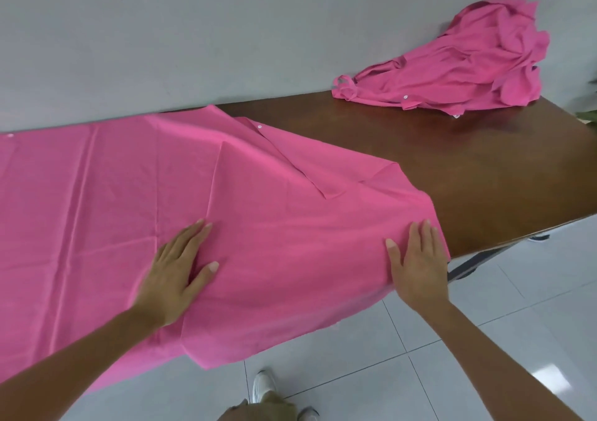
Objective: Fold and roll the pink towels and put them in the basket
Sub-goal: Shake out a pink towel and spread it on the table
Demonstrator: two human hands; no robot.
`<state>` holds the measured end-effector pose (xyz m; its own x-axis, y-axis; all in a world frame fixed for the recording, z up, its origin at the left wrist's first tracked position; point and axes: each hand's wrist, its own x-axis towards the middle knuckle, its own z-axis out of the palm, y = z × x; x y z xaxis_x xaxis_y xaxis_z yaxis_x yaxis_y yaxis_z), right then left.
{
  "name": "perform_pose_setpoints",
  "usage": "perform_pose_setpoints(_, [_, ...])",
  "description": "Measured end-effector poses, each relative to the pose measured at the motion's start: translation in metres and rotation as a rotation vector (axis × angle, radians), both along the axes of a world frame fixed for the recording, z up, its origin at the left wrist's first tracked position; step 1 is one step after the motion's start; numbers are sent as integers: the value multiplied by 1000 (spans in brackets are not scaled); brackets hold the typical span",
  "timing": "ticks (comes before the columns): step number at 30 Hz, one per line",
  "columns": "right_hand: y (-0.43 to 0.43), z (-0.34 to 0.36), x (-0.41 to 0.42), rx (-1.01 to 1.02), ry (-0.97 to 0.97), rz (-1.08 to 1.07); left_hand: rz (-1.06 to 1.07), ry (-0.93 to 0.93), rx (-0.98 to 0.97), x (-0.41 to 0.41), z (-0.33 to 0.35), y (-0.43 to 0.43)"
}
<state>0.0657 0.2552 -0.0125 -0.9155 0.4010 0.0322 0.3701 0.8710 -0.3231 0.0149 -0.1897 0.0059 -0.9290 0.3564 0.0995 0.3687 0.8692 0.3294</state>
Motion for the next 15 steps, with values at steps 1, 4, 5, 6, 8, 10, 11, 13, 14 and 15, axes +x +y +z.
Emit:
perform_pose_setpoints(1, [10,1,-8,26,-38,29,13,-4,4,0,0,0])
perform_pose_setpoints(4, [44,6,-32,117,-159,104,24,-5,-22,-1,-2,-2])
perform_pose_setpoints(5, [54,7,-39,140,-184,123,24,-3,-32,-1,-3,-3])
perform_pose_setpoints(6, [64,10,-45,154,-199,132,25,-1,-38,-1,-4,-3])
perform_pose_setpoints(8, [82,15,-57,164,-236,131,31,5,-53,-1,-5,-2])
perform_pose_setpoints(10, [95,22,-71,173,-290,118,34,6,-67,-2,-6,-1])
perform_pose_setpoints(11, [99,26,-78,182,-318,112,33,5,-71,-2,-6,-1])
perform_pose_setpoints(13, [103,30,-89,198,-362,90,36,4,-72,-2,-5,-1])
perform_pose_setpoints(14, [103,30,-92,207,-371,73,38,3,-74,-2,-5,-1])
perform_pose_setpoints(15, [101,30,-95,217,-365,53,39,3,-78,-2,-5,-1])
